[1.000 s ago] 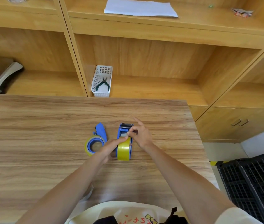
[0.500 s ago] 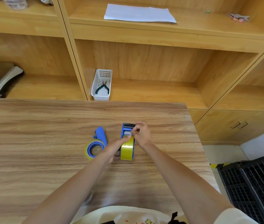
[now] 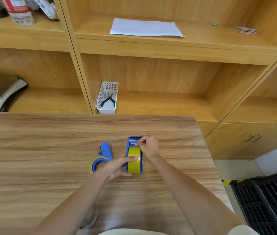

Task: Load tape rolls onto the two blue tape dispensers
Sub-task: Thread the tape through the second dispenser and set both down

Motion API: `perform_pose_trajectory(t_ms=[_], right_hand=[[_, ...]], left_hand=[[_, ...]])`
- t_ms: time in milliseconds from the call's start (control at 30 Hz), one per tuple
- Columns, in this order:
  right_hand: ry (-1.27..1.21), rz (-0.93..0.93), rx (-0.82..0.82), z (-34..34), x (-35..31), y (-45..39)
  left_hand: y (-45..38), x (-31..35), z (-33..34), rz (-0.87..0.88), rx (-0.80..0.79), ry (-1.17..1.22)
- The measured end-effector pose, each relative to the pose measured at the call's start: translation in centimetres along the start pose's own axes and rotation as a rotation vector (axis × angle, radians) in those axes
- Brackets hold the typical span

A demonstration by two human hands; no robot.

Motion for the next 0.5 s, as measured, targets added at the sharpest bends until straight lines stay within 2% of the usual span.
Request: perform_pose_trajectory(t_ms=[233, 400, 500], right_hand=[[0.175, -0.110, -0.066, -0.5, -0.7, 0.6], [0.317, -0.249, -0.164, -1.7, -0.5, 0.6], [0.246, -0.224, -0.098, -1.7, -0.4, 0.6]], left_hand=[[-0.9, 0.5, 1.0, -0.131, 0.225, 0.158], [-0.6, 0.8, 1.6, -0.136, 0.196, 0.153], [-0.6, 0.7, 1.7, -0.133, 0.161, 0.151]])
Point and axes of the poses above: each hand's wrist, its own y-axis away from the middle knuckle, its own z-axis out of the palm, x = y × z, the point moved 1 cm from there along -y, towards the middle knuckle, and after that the axes turned 6 degrees about -z, right-handed, at the moved point
